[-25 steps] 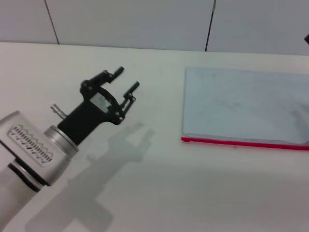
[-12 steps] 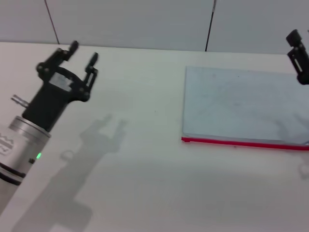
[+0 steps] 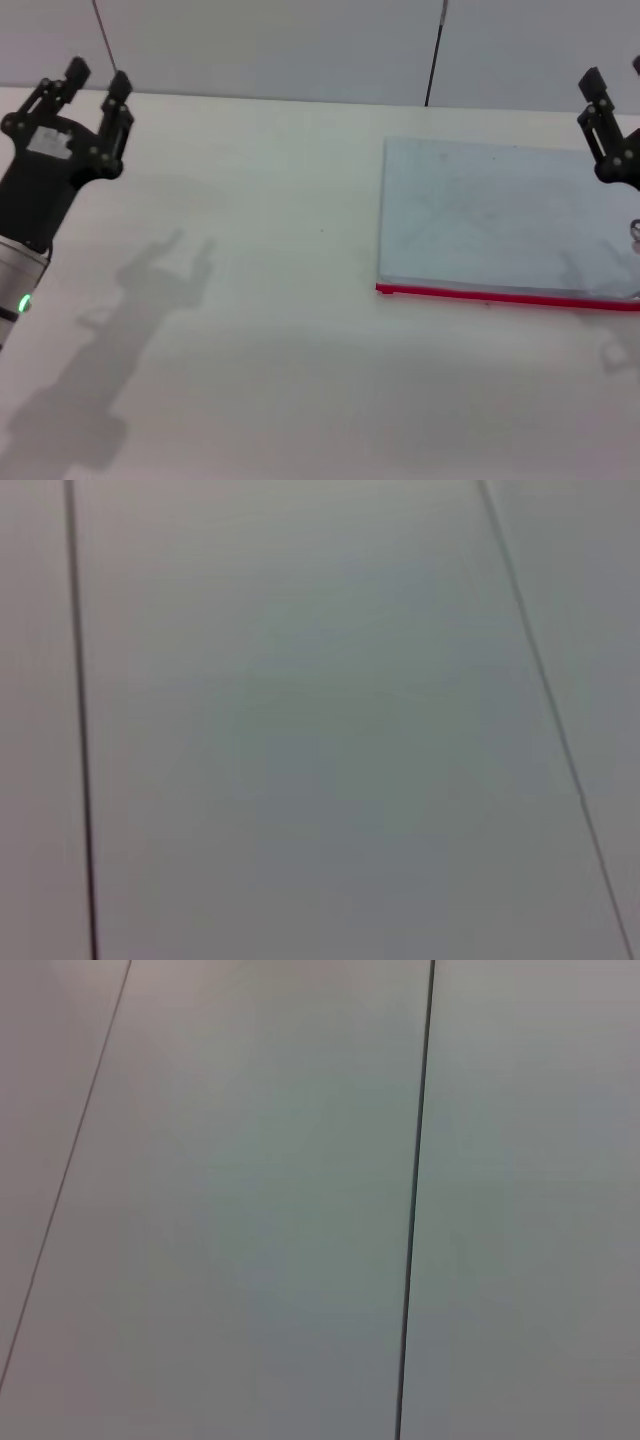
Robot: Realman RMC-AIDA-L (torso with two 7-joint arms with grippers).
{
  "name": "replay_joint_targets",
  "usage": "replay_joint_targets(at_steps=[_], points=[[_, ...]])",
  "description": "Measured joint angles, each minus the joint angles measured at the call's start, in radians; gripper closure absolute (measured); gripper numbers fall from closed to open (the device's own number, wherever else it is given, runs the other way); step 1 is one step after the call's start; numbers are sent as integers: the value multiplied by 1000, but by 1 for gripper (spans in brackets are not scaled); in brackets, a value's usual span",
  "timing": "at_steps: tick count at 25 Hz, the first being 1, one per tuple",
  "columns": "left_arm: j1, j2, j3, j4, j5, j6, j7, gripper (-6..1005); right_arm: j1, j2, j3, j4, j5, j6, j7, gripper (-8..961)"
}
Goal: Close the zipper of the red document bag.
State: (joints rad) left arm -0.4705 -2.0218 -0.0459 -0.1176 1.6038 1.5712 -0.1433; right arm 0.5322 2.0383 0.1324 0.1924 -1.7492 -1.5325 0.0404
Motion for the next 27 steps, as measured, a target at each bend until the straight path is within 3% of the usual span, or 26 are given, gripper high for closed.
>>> replay_joint_targets(at_steps=[27], points=[[7,-6,-11,26,-41,0,-48,568,4,0,1,7,-1,13,3,414]])
